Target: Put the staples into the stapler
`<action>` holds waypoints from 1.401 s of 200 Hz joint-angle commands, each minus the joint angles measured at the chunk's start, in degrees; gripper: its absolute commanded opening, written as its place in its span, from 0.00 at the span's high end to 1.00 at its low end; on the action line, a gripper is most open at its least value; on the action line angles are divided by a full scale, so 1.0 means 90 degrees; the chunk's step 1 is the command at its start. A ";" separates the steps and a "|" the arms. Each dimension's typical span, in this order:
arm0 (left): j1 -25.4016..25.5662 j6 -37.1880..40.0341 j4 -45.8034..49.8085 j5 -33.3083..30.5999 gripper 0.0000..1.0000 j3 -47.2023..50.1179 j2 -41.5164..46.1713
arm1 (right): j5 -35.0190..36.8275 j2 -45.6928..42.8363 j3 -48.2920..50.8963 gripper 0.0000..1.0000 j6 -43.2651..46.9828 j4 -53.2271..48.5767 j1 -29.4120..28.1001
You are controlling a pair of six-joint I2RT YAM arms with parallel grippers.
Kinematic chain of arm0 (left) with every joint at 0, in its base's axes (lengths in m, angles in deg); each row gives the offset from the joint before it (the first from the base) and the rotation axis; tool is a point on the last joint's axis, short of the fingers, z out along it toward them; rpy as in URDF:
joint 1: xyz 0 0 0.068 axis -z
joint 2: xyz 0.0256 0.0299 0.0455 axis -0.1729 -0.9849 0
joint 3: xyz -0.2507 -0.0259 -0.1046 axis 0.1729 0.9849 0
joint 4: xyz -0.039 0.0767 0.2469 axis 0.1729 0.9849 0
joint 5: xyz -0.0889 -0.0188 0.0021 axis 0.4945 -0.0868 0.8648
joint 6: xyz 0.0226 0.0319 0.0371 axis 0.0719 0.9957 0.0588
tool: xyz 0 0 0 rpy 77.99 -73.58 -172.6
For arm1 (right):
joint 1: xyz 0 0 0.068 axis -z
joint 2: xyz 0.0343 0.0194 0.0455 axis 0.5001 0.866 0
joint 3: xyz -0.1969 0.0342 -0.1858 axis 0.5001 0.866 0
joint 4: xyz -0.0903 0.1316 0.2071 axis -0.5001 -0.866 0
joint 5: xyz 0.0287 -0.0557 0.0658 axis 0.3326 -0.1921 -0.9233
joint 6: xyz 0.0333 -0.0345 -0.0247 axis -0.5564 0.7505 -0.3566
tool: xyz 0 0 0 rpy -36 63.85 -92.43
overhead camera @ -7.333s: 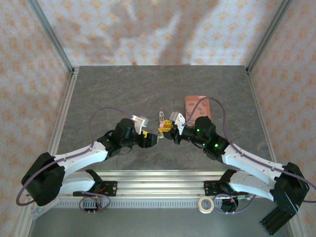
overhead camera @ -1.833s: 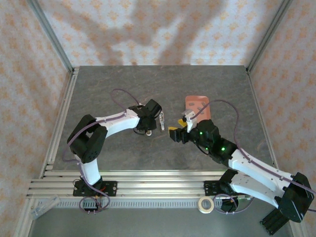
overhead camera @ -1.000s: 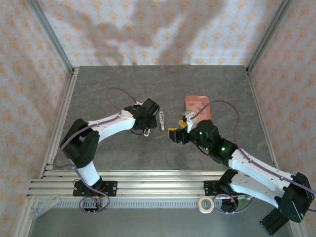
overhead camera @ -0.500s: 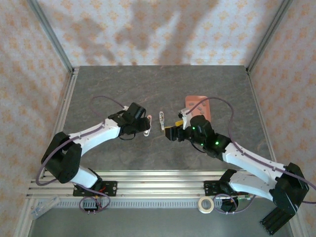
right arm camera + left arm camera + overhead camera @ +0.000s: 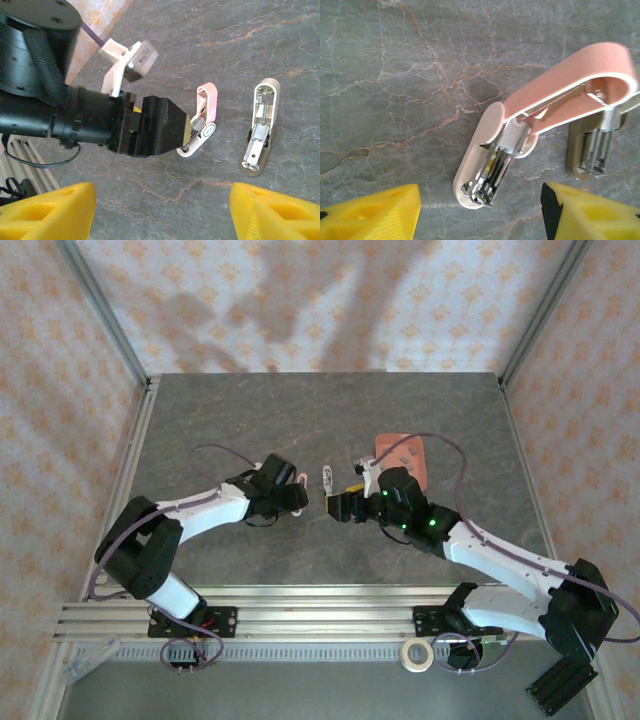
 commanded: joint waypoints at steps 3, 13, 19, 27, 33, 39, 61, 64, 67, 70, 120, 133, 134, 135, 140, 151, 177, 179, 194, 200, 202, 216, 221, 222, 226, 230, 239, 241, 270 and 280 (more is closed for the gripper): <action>-0.0045 0.0044 -0.0127 0.0056 0.34 -0.0037 -0.0257 | -0.0031 -0.0045 -0.0204 0.30 -0.0114 0.0009 0.0010; -0.0046 0.0061 -0.0162 0.0108 0.34 -0.0051 -0.0333 | -0.0030 -0.0050 -0.0198 0.30 -0.0122 0.0011 0.0014; -0.0038 0.0066 -0.0212 0.0164 0.35 -0.0052 -0.0379 | -0.0028 -0.0045 -0.0178 0.30 -0.0135 0.0021 0.0014; -0.0039 0.0047 -0.0279 0.0234 0.36 -0.0052 -0.0406 | -0.0026 -0.0046 -0.0175 0.30 -0.0149 0.0026 0.0014; -0.0036 0.0035 -0.0332 0.0285 0.37 -0.0032 -0.0432 | -0.0037 -0.0040 -0.0175 0.30 -0.0151 0.0026 0.0014; -0.0030 0.0042 -0.0390 0.0344 0.38 -0.0024 -0.0440 | -0.0058 -0.0037 -0.0185 0.30 -0.0146 0.0016 0.0014; -0.0030 0.0007 -0.0522 0.0370 0.40 0.0021 -0.0445 | -0.0057 -0.0035 -0.0214 0.30 -0.0119 -0.0020 0.0014; -0.0025 0.0008 -0.0555 0.0368 0.41 0.0025 -0.0451 | -0.0058 -0.0029 -0.0214 0.30 -0.0105 -0.0011 0.0014; -0.0028 0.0010 -0.0572 0.0379 0.41 0.0026 -0.0449 | -0.0059 -0.0026 -0.0219 0.30 -0.0108 -0.0004 0.0014; -0.0030 0.0011 -0.0598 0.0391 0.41 0.0025 -0.0459 | -0.0058 -0.0018 -0.0223 0.30 -0.0096 -0.0003 0.0014; -0.0014 -0.0033 -0.0773 0.0535 0.44 -0.0010 -0.0629 | -0.0155 0.0077 -0.0303 0.31 -0.0087 -0.0034 0.0009; -0.0009 -0.0077 -0.0854 0.0586 0.44 0.0015 -0.0648 | -0.0165 0.0082 -0.0302 0.31 -0.0088 -0.0042 0.0014; -0.0009 -0.0080 -0.0852 0.0589 0.44 0.0014 -0.0649 | -0.0164 0.0082 -0.0302 0.31 -0.0086 -0.0037 0.0014; -0.0004 -0.0086 -0.0851 0.0590 0.44 0.0018 -0.0649 | -0.0163 0.0082 -0.0302 0.31 -0.0085 -0.0040 0.0009; 0.0006 -0.0102 -0.0842 0.0587 0.44 0.0014 -0.0658 | -0.0163 0.0082 -0.0303 0.31 -0.0089 -0.0036 0.0014; 0.0027 -0.0093 -0.0859 0.0609 0.44 0.0022 -0.0658 | -0.0163 0.0091 -0.0311 0.31 -0.0092 -0.0051 0.0014; 0.0053 -0.0102 -0.0922 0.0641 0.45 0.0026 -0.0640 | -0.0175 0.0111 -0.0353 0.31 -0.0090 -0.0092 0.0014; 0.0050 -0.0095 -0.0931 0.0642 0.45 0.0030 -0.0640 | -0.0173 0.0111 -0.0351 0.31 -0.0092 -0.0094 0.0014; 0.0066 -0.0107 -0.0979 0.0663 0.45 0.0030 -0.0650 | -0.0177 0.0111 -0.0353 0.31 -0.0097 -0.0119 0.0014; 0.0072 -0.0107 -0.0995 0.0676 0.45 0.0023 -0.0651 | -0.0177 0.0110 -0.0351 0.31 -0.0102 -0.0123 0.0009; 0.0069 -0.0111 -0.0996 0.0678 0.45 0.0022 -0.0655 | -0.0174 0.0106 -0.0353 0.31 -0.0100 -0.0123 0.0013; 0.0069 -0.0122 -0.1001 0.0675 0.45 0.0022 -0.0663 | -0.0163 0.0108 -0.0354 0.31 -0.0110 -0.0140 0.0014; 0.0076 -0.0116 -0.1010 0.0674 0.45 0.0025 -0.0660 | -0.0163 0.0111 -0.0351 0.31 -0.0112 -0.0147 0.0014; 0.0072 -0.0114 -0.1018 0.0676 0.45 0.0028 -0.0655 | -0.0163 0.0111 -0.0351 0.31 -0.0113 -0.0148 0.0014; 0.0082 -0.0110 -0.1026 0.0678 0.45 0.0031 -0.0656 | -0.0165 0.0111 -0.0353 0.31 -0.0110 -0.0157 0.0014; 0.0087 -0.0104 -0.1026 0.0686 0.45 0.0031 -0.0659 | -0.0158 0.0111 -0.0360 0.31 -0.0107 -0.0164 0.0014; 0.0082 -0.0105 -0.1030 0.0685 0.45 0.0031 -0.0651 | -0.0113 0.0111 -0.0366 0.31 -0.0136 -0.0192 0.0014; 0.0084 -0.0096 -0.1034 0.0683 0.45 0.0029 -0.0648 | -0.0101 0.0111 -0.0362 0.31 -0.0145 -0.0197 0.0014; 0.0098 -0.0131 -0.1169 0.0599 0.43 0.0131 -0.0580 | 0.0047 0.0101 -0.0475 0.31 -0.0268 -0.0536 0.0014; 0.0101 -0.0161 -0.1200 0.0571 0.42 0.0172 -0.0536 | 0.0050 0.0075 -0.0479 0.31 -0.0283 -0.0596 0.0014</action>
